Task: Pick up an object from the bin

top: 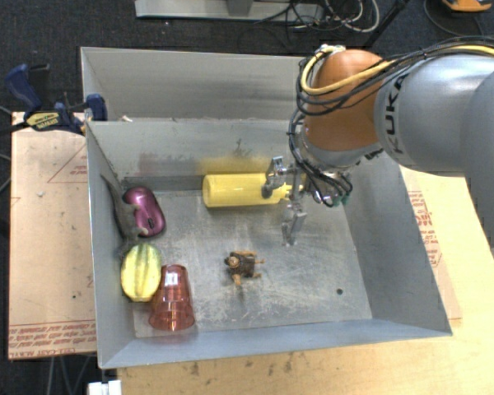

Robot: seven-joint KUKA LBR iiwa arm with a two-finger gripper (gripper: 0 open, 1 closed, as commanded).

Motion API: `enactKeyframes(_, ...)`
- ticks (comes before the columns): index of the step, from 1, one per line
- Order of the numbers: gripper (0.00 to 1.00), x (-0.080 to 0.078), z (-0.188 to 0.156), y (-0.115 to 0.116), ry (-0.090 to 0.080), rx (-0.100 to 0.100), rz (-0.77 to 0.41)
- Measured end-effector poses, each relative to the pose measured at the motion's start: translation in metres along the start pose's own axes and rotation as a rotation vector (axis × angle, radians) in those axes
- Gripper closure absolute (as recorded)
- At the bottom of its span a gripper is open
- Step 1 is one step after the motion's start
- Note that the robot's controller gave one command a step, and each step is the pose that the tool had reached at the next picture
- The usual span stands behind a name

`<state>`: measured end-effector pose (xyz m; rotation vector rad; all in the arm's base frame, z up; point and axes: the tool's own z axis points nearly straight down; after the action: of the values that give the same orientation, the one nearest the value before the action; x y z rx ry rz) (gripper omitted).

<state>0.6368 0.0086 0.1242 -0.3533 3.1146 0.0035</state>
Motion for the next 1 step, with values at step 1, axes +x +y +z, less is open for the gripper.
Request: enactKeyframes(1, 0.0, -0.0142, -0.0099, 0.0422, 0.005, 0.002, -0.065)
